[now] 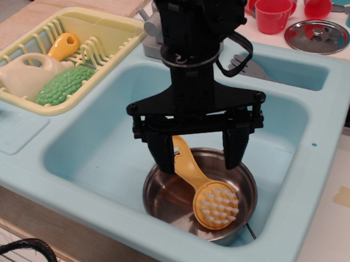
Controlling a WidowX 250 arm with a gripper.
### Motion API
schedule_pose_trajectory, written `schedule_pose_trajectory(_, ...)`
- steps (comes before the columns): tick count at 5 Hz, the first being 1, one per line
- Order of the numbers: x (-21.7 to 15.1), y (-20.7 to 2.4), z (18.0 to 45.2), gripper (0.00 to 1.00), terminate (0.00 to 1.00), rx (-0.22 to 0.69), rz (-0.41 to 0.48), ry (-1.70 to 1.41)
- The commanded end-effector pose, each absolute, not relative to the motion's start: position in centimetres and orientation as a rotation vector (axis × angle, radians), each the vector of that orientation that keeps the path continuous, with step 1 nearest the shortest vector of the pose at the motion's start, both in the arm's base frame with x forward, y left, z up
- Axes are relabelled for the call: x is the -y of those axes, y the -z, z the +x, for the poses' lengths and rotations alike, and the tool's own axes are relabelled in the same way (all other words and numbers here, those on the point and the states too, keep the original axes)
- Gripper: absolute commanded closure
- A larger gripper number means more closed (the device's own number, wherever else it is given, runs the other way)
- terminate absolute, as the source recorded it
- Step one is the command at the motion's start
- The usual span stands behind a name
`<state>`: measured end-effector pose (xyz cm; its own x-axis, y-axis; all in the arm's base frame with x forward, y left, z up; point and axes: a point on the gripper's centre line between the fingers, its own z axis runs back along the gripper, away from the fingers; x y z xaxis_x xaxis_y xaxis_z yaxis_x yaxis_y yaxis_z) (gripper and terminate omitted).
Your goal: Put brush into pot or pan
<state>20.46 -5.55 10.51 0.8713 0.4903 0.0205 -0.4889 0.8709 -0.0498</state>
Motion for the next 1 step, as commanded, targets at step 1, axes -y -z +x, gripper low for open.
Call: schedule_pose_trajectory(1,5.57,-11.00,20.65,0.00,1.00,0.053,-0.054,-0.509)
